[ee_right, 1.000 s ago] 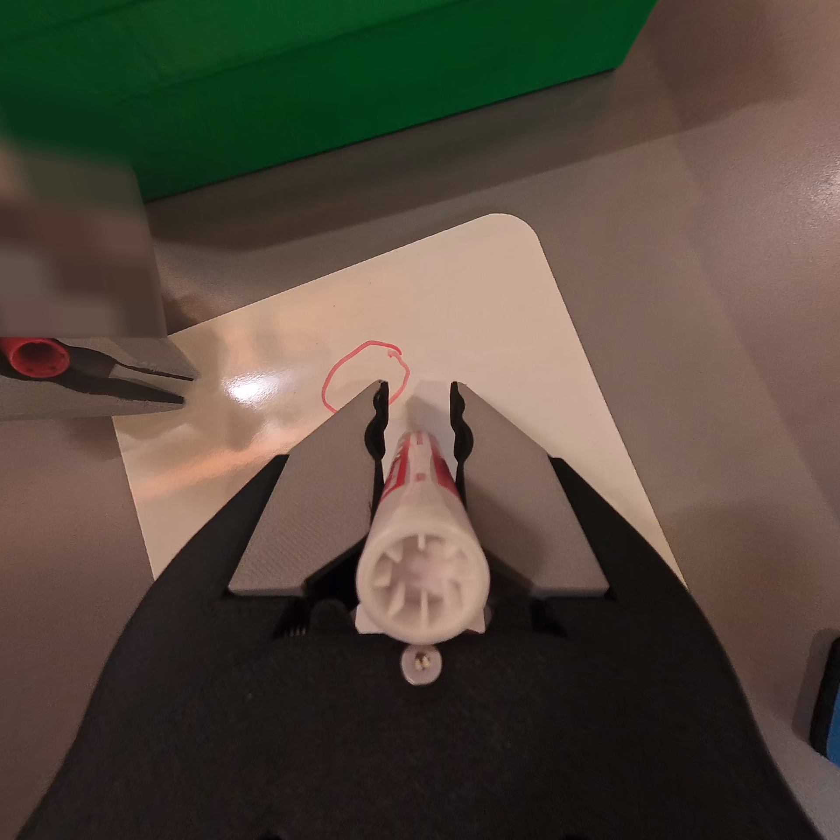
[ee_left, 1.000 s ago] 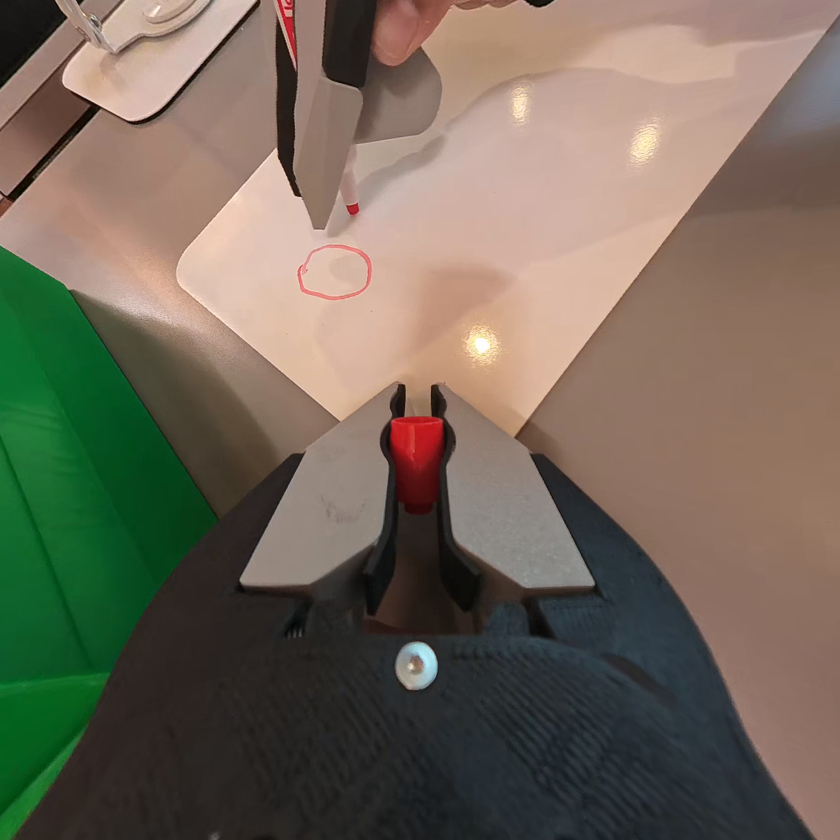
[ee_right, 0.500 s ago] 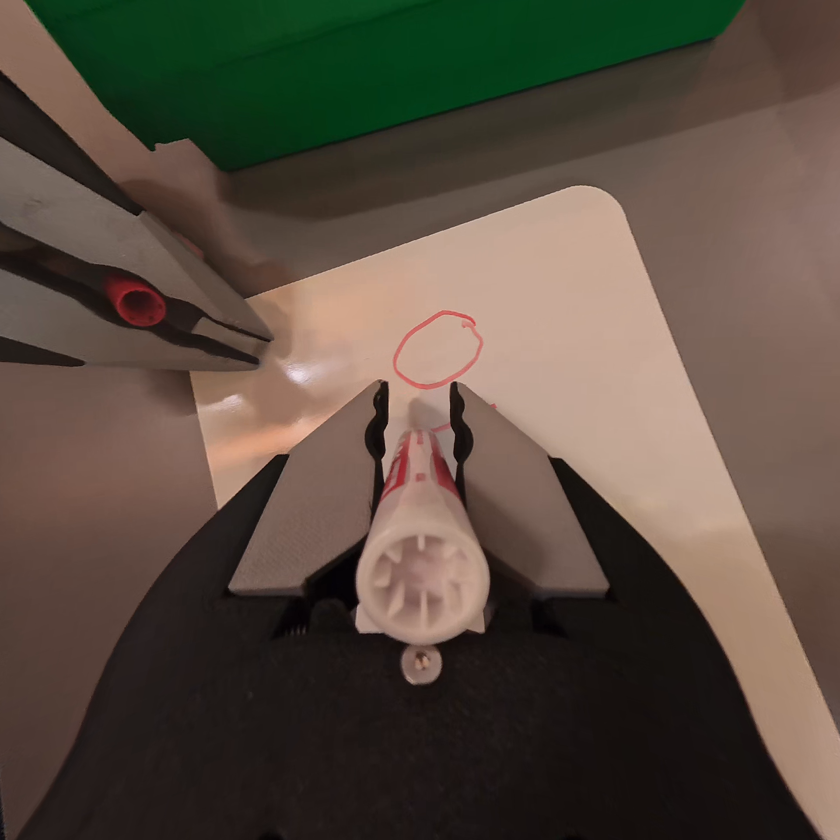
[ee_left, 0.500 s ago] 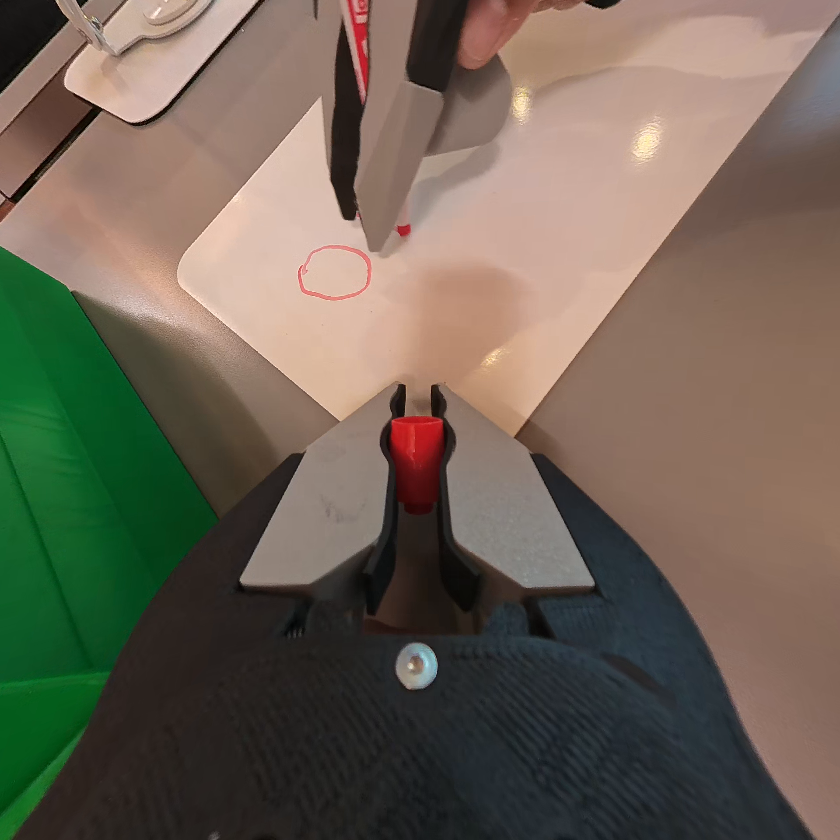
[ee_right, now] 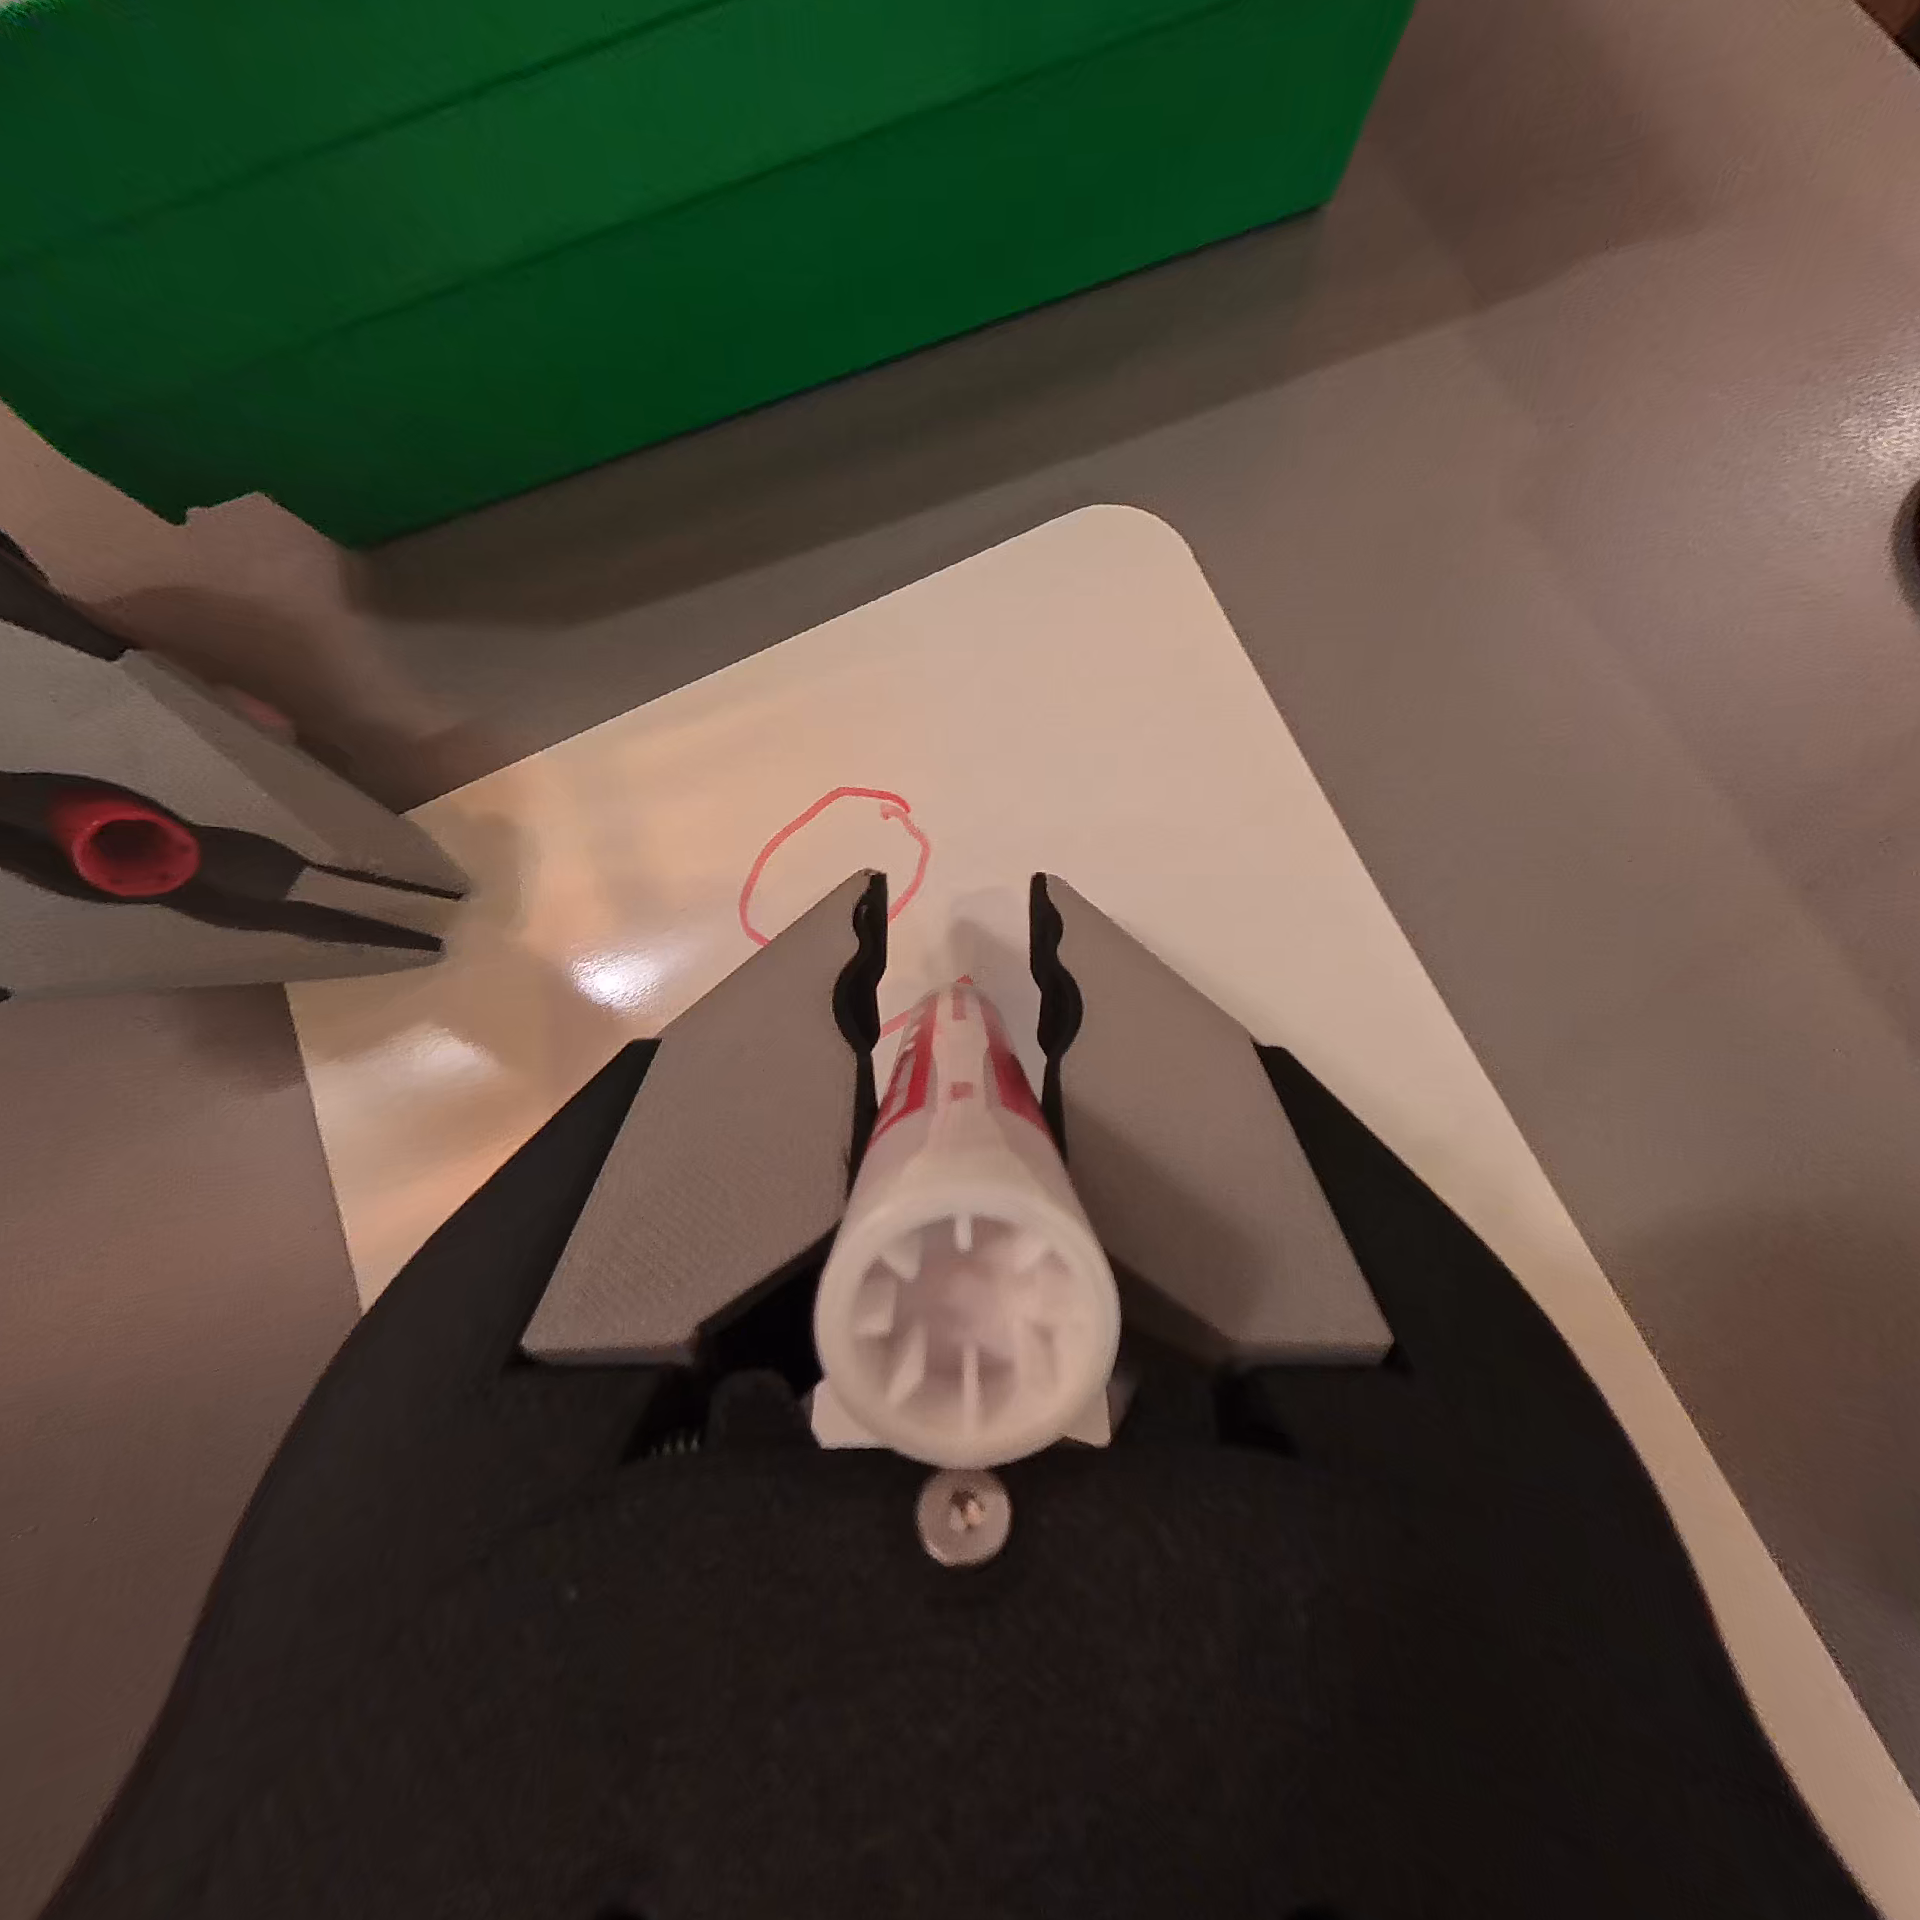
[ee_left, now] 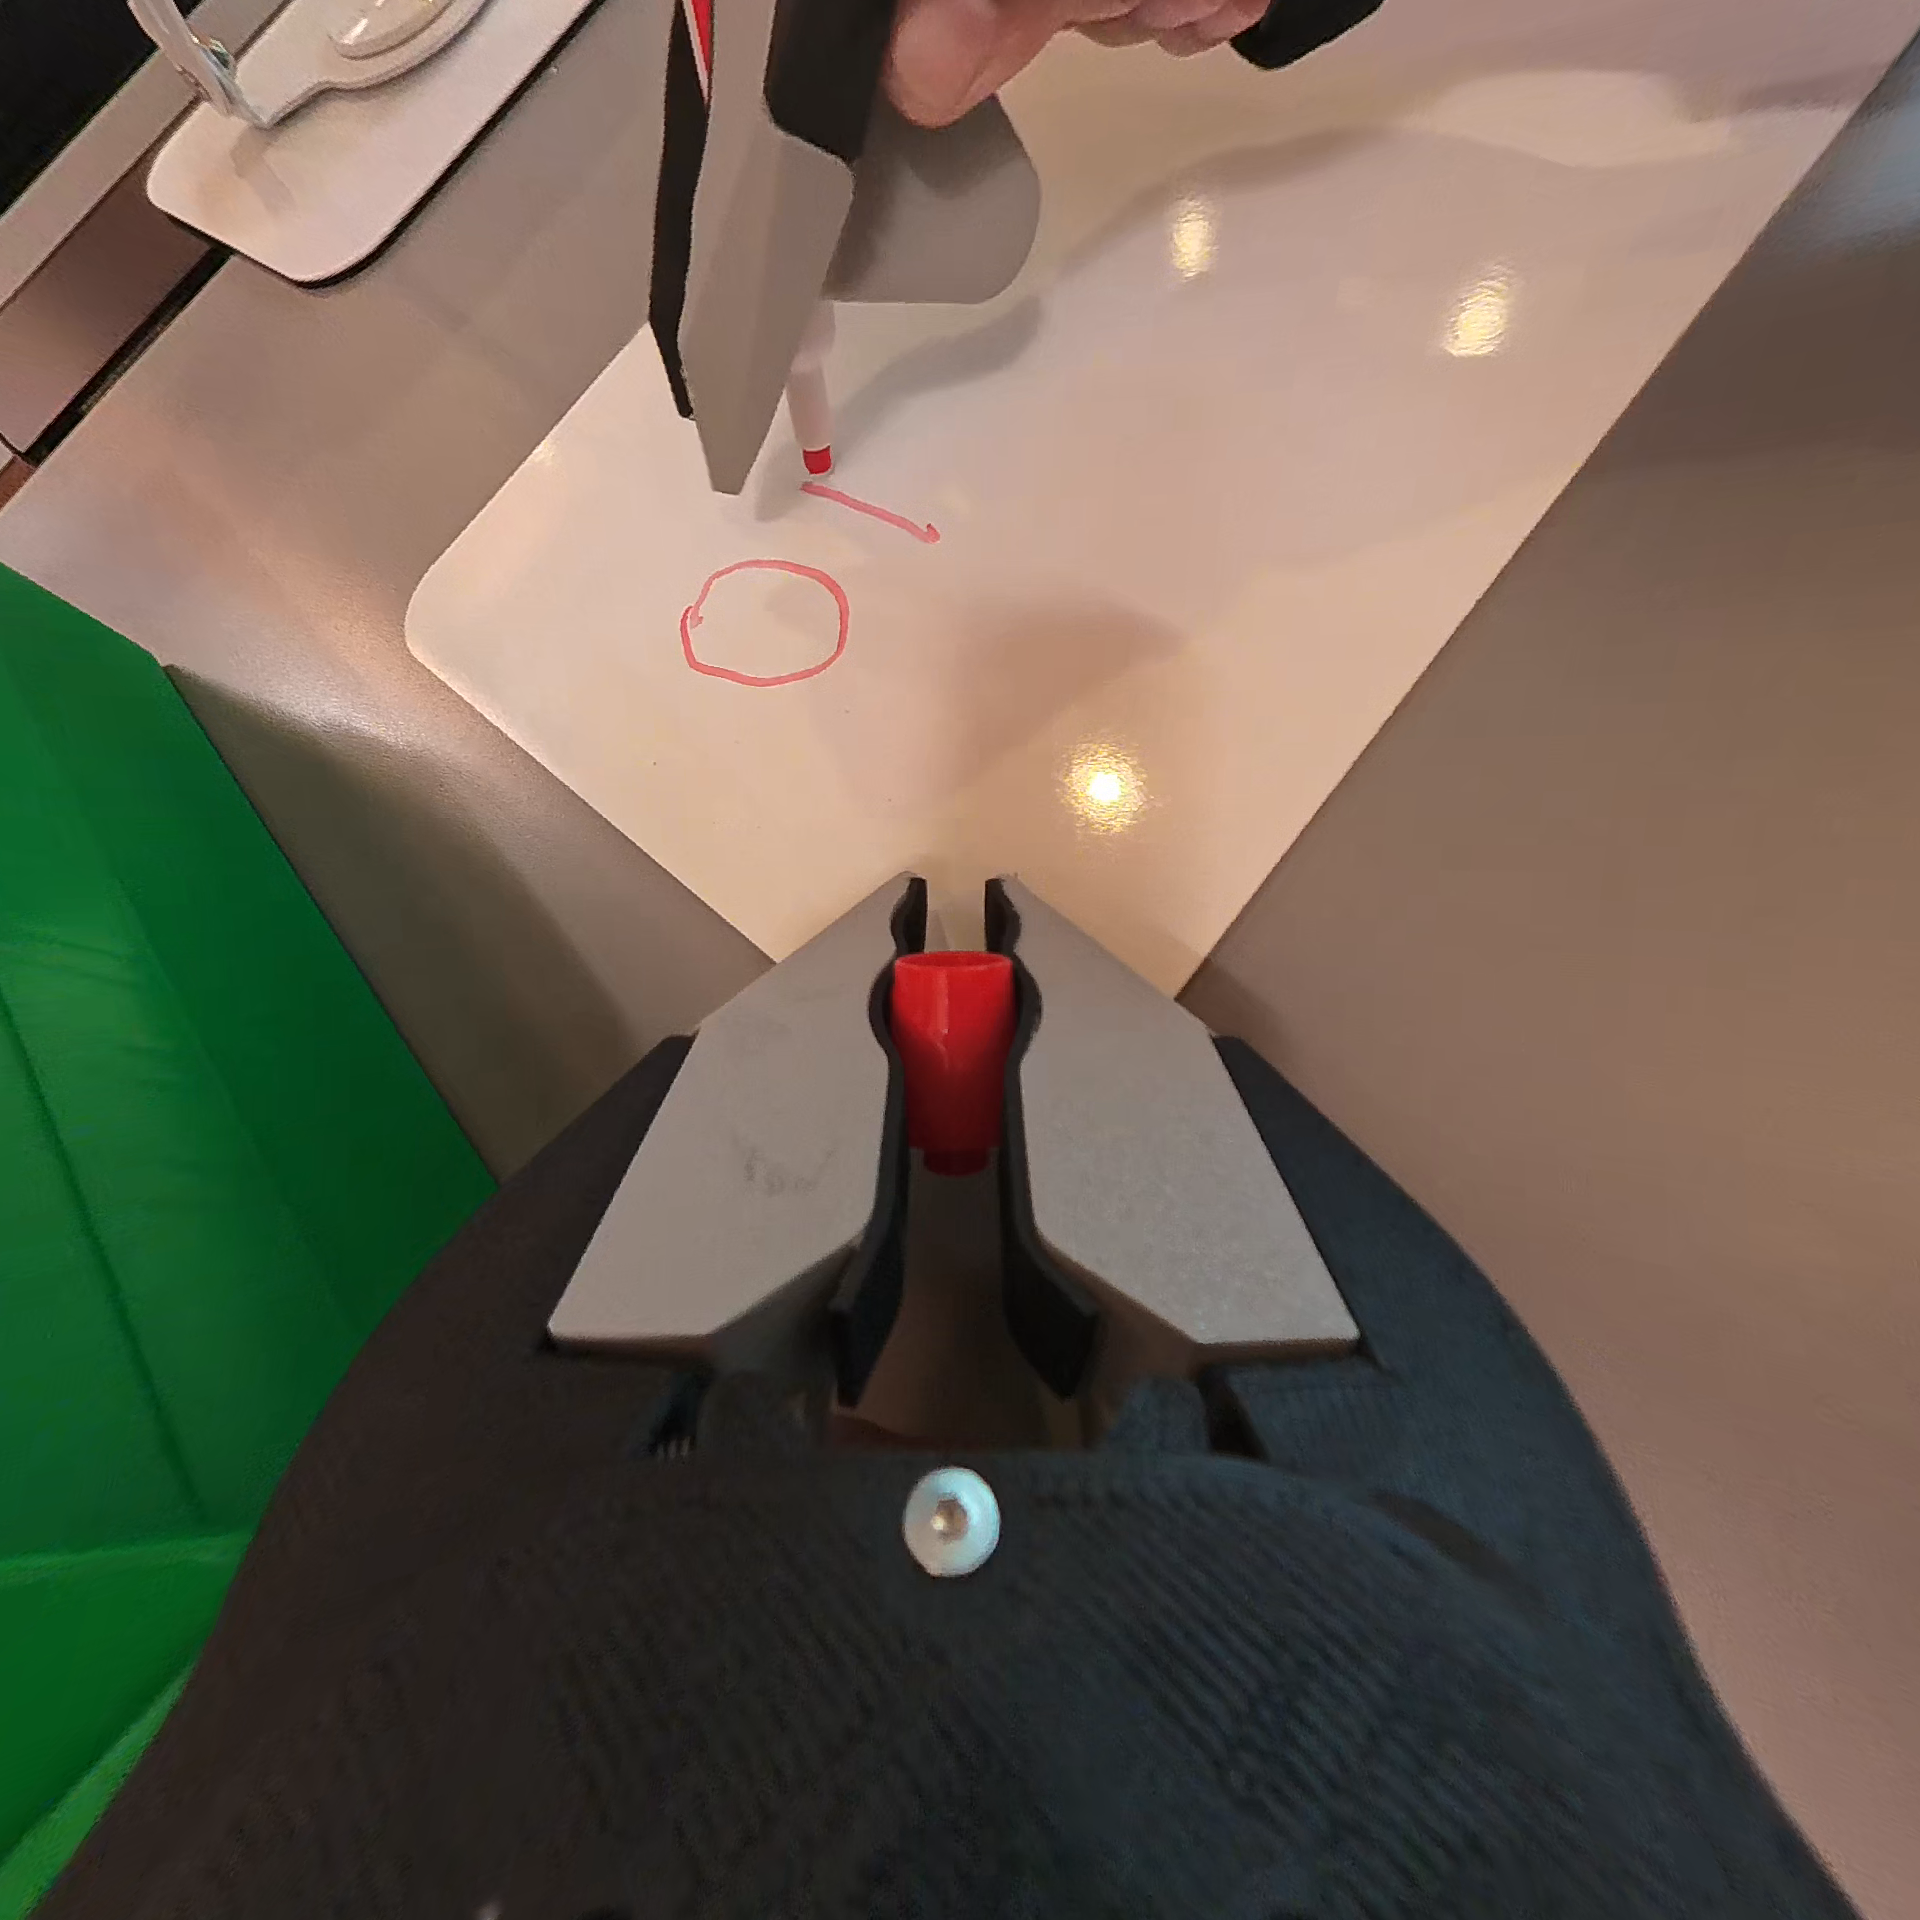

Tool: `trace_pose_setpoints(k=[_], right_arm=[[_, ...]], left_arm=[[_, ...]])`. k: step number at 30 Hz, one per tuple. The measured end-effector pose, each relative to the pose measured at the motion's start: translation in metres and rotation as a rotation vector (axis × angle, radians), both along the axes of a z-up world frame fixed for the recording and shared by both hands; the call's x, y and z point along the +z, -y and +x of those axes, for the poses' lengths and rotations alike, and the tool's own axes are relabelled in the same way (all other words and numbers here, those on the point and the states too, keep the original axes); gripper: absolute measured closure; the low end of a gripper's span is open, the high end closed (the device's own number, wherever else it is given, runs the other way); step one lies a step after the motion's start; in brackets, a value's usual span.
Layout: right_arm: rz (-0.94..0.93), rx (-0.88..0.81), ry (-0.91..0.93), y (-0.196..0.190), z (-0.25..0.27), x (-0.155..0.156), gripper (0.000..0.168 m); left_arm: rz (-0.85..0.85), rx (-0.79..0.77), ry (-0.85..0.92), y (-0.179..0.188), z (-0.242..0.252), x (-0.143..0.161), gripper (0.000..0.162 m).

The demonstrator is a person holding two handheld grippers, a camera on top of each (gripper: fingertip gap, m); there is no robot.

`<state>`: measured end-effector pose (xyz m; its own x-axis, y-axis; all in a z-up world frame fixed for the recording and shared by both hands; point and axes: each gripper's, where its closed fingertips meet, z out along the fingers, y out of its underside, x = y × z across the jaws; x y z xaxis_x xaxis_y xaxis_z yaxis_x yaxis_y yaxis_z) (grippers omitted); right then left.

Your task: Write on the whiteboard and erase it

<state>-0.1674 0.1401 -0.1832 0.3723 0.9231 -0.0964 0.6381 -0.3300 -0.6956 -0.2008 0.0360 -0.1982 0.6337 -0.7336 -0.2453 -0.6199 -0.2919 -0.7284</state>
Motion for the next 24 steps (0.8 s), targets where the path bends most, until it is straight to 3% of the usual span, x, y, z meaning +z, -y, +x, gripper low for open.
trace_pose_setpoints(k=[10,24], right_arm=[[0.022,0.014,0.048,-0.002,-0.005,-0.003,0.143],[0.016,-0.030,0.087,-0.005,0.031,-0.005,0.143]], left_arm=[[0.002,-0.001,-0.001,0.000,0.000,0.000,0.152],[0.003,-0.002,-0.002,0.001,0.000,0.000,0.152]])
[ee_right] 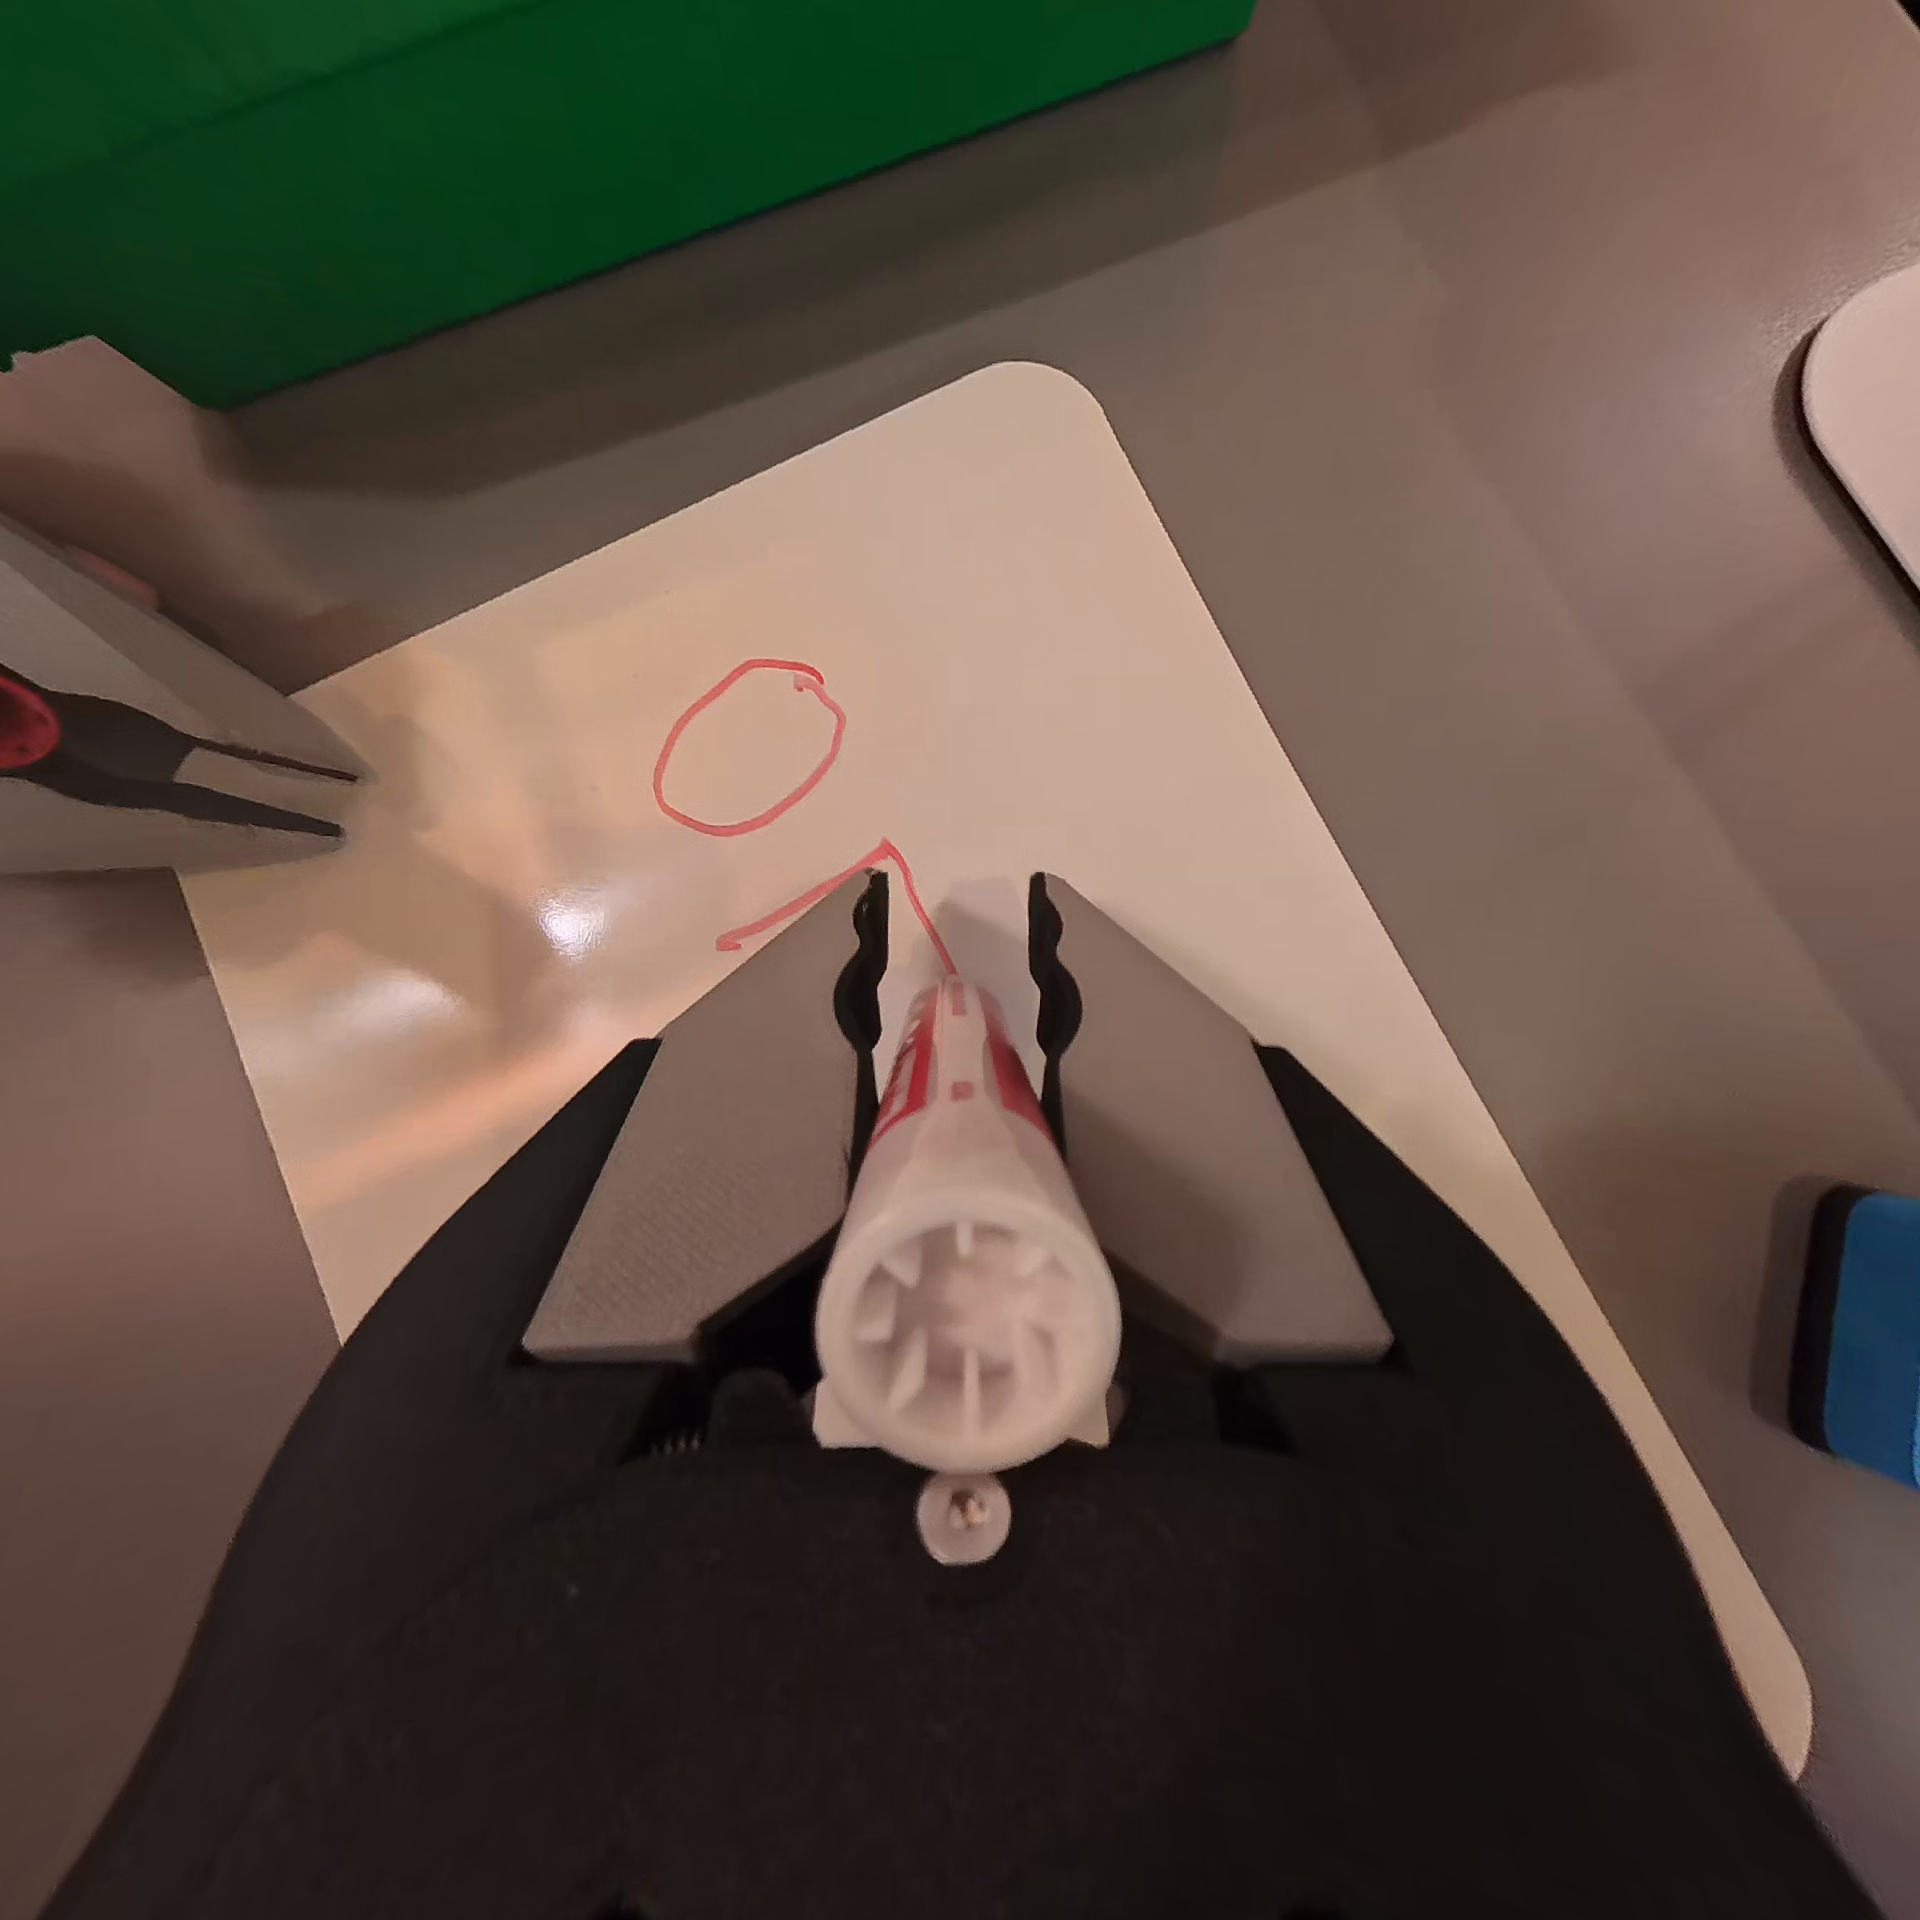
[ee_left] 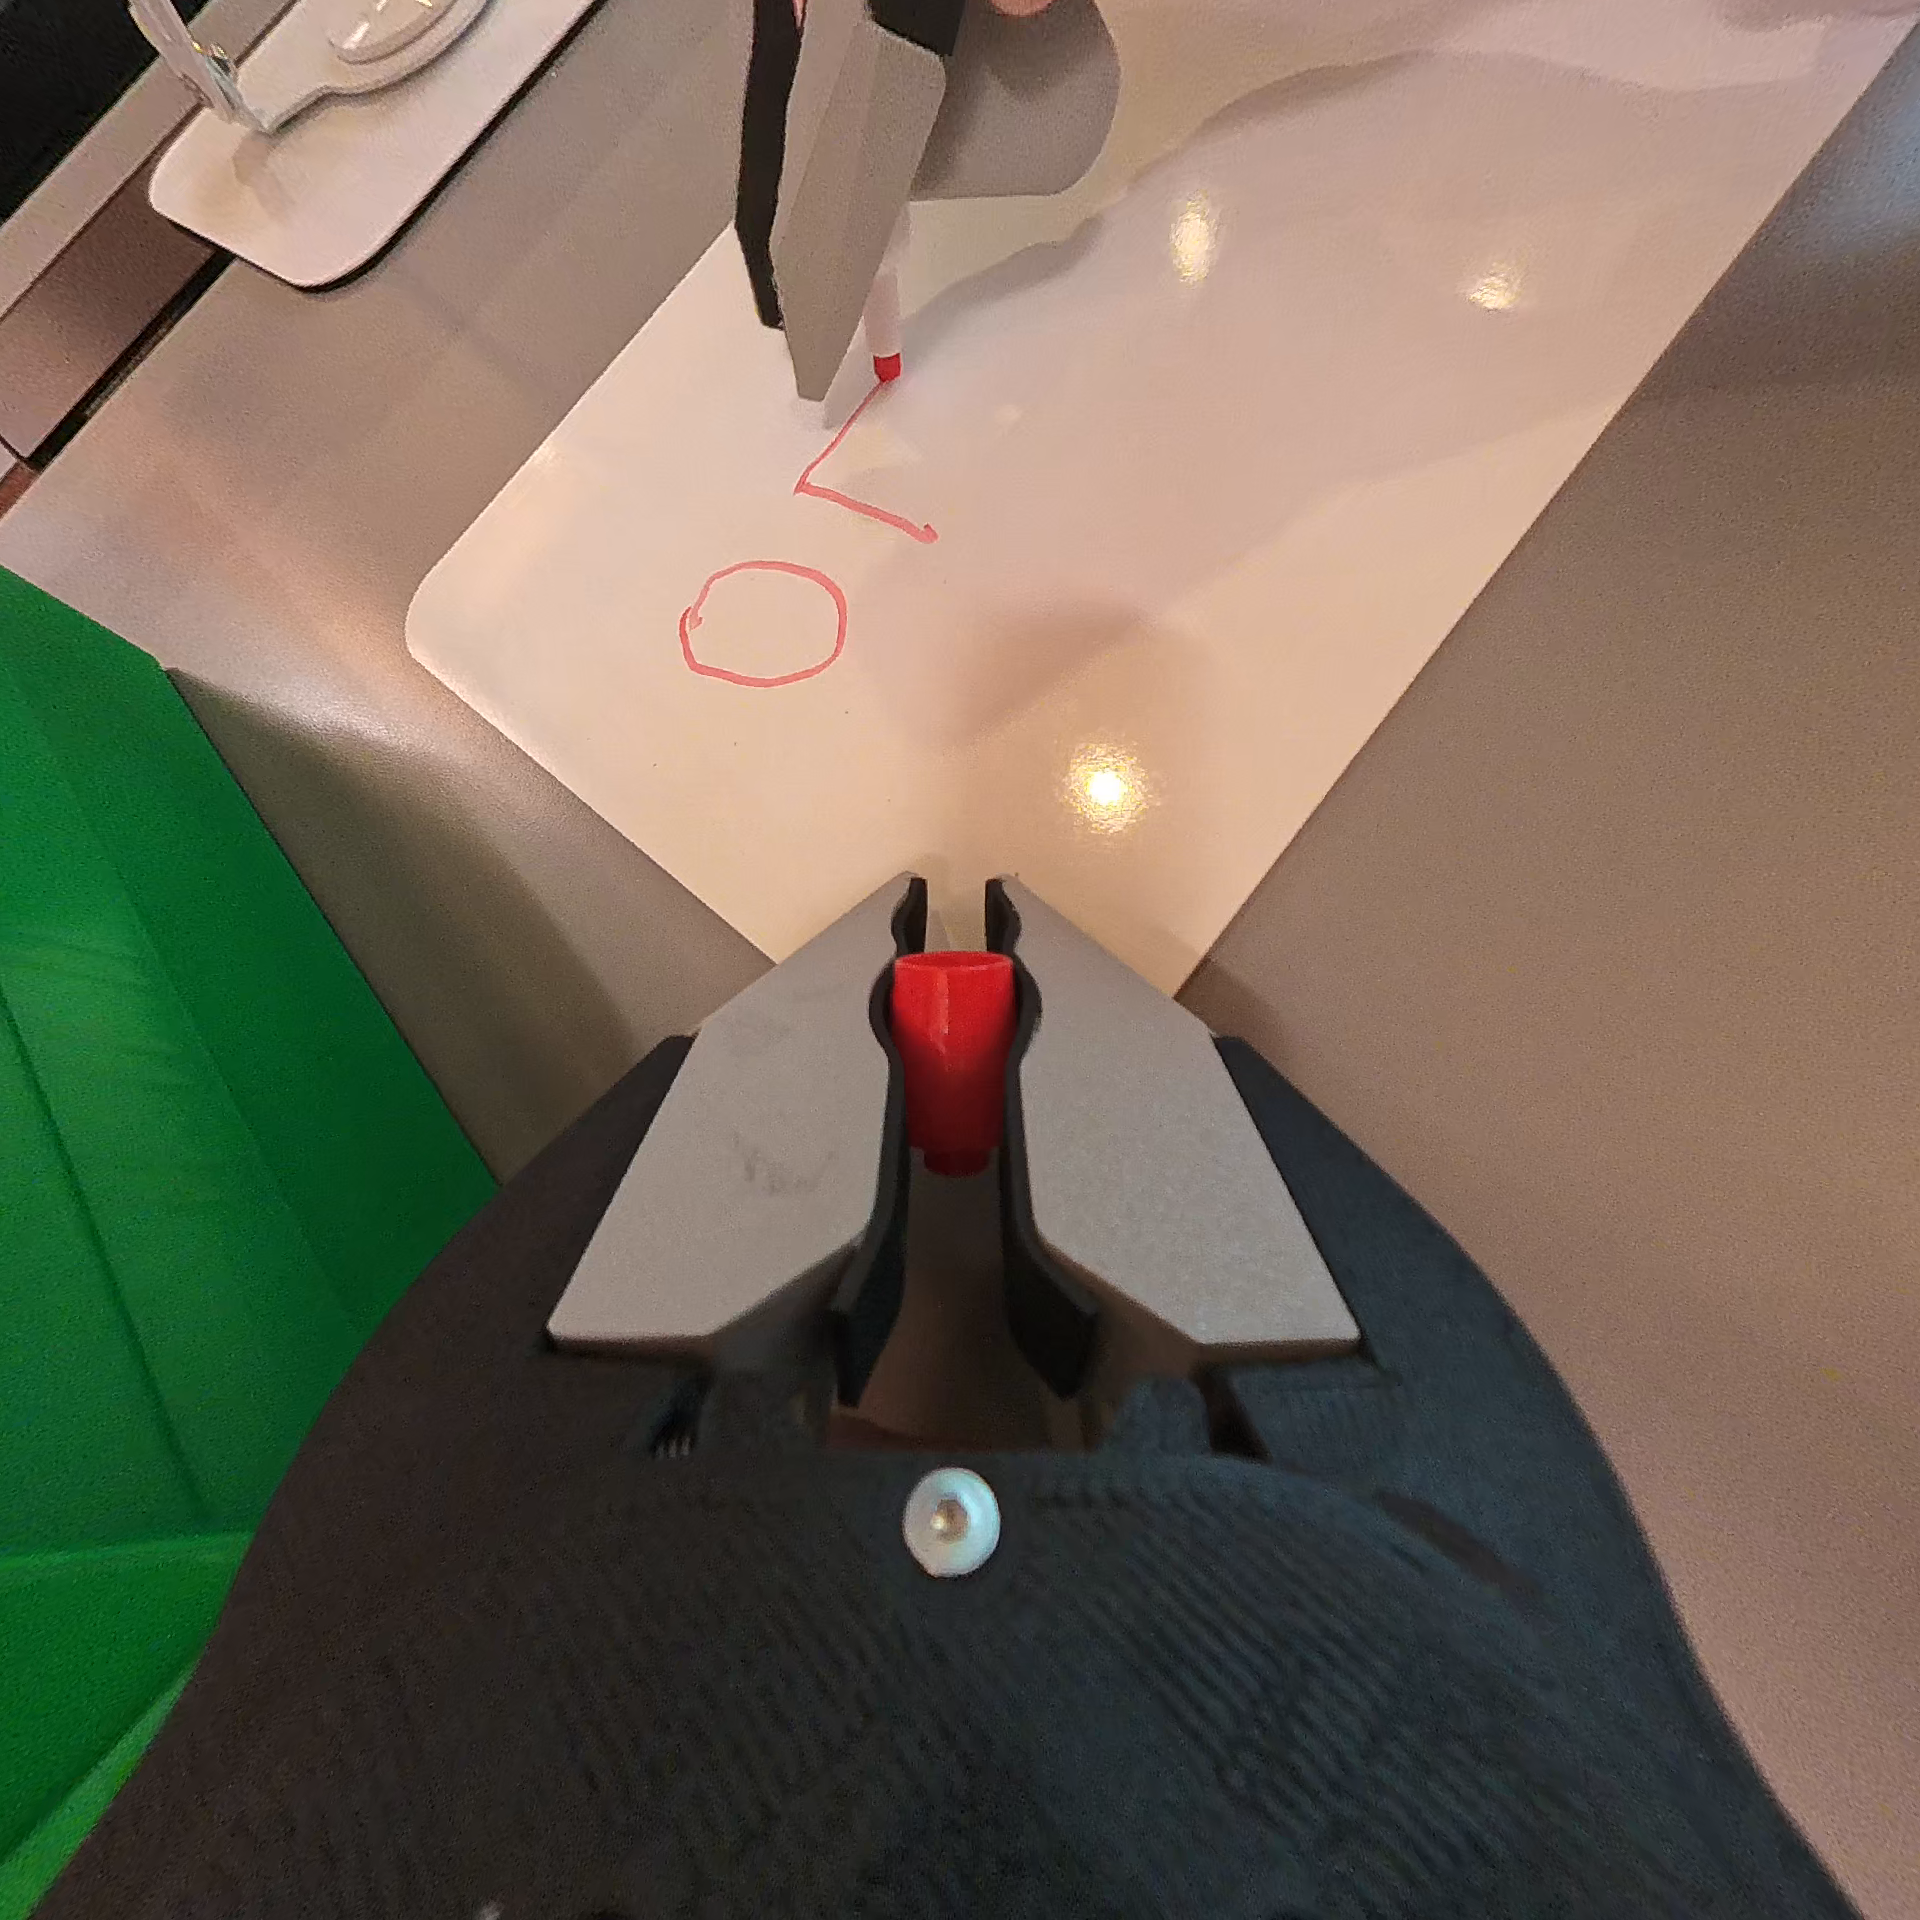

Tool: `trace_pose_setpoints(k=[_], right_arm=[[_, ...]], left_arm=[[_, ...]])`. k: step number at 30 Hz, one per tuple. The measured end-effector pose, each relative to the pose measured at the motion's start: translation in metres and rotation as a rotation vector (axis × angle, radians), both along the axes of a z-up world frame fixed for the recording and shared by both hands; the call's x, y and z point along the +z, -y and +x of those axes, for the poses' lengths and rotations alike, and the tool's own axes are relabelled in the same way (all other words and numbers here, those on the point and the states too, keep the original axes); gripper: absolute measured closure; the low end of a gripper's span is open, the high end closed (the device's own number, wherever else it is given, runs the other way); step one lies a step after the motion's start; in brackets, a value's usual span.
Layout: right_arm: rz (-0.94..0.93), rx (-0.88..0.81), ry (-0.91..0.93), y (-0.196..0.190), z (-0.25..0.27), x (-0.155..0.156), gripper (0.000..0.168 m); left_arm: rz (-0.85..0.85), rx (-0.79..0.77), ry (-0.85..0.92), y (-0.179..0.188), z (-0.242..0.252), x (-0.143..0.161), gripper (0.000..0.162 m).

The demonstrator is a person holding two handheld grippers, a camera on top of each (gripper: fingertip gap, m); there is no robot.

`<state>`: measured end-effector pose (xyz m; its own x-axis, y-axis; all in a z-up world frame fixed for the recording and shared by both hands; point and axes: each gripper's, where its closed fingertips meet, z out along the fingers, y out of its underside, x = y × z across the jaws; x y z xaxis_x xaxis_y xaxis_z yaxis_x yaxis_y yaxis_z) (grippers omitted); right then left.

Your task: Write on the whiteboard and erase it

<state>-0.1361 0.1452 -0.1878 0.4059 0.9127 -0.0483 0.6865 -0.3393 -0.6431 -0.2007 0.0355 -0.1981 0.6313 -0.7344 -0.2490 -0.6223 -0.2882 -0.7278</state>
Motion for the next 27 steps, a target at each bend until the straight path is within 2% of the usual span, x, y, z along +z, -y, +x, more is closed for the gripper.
trace_pose_setpoints(k=[13,27], right_arm=[[-0.020,0.001,0.004,0.001,0.005,0.000,0.143],[-0.072,0.097,0.012,0.044,0.006,-0.001,0.143]], left_arm=[[-0.003,0.000,0.002,0.000,0.000,0.000,0.152],[0.003,0.000,-0.003,0.000,0.000,0.000,0.152]])
